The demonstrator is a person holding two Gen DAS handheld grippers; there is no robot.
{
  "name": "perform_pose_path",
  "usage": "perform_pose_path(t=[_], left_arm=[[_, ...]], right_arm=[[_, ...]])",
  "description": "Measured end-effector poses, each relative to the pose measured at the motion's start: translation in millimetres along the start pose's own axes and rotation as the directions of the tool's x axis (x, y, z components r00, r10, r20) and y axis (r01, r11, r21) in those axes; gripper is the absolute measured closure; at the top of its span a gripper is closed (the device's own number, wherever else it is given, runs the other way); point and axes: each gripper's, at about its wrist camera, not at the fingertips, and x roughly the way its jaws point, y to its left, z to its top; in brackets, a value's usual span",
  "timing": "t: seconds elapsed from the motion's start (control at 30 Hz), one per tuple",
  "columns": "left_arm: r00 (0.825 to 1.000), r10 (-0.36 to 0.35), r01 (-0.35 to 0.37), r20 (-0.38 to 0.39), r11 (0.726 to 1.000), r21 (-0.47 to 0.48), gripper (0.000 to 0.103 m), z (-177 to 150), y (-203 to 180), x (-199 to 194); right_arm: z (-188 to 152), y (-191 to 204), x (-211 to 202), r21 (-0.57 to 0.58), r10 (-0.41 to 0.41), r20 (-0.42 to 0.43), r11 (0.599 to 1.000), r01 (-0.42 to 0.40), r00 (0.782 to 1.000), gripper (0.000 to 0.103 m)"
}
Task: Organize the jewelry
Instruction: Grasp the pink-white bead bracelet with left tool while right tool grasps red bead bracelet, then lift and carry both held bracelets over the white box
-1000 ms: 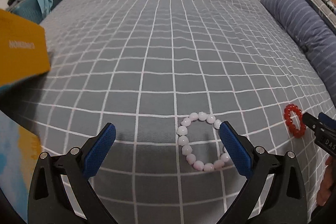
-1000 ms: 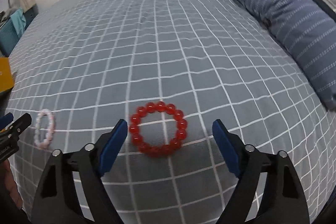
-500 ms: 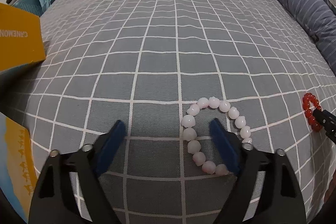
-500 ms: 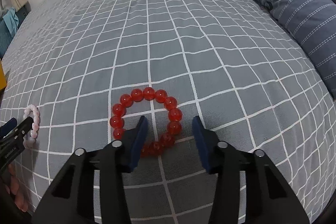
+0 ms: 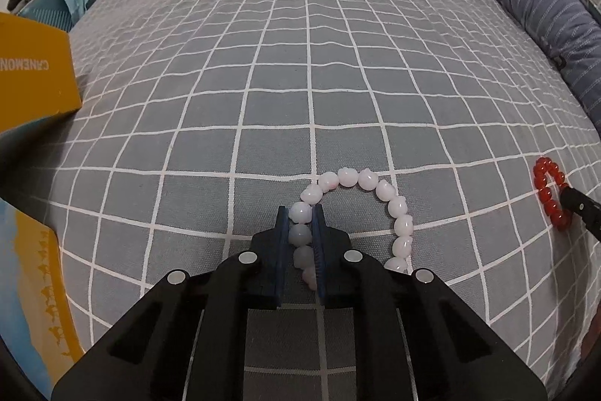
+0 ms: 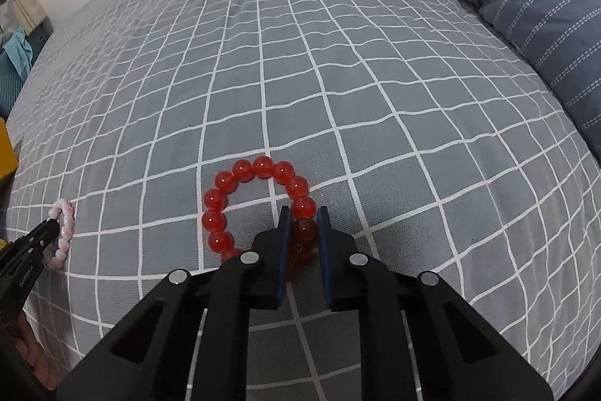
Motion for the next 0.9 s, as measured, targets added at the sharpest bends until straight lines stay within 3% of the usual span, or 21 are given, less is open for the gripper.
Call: perform_pose_path(t=[0.37,0.9], left_arm=[[0.999,-0.040,0.041,0.032,0.999,-0.012,0.091,2,3,-20],[0.990,-0.099,0.100,0.103,0.995,-0.005,0.092,-2,3,-76]], right_arm=[[-3,2,-17,-0.002,0.038,0.048,0.999,-0.038,0.998,0.090],[-10,22,-72,-0.053,0.061,0.150,0.997,-0.053,0.987,0.090]])
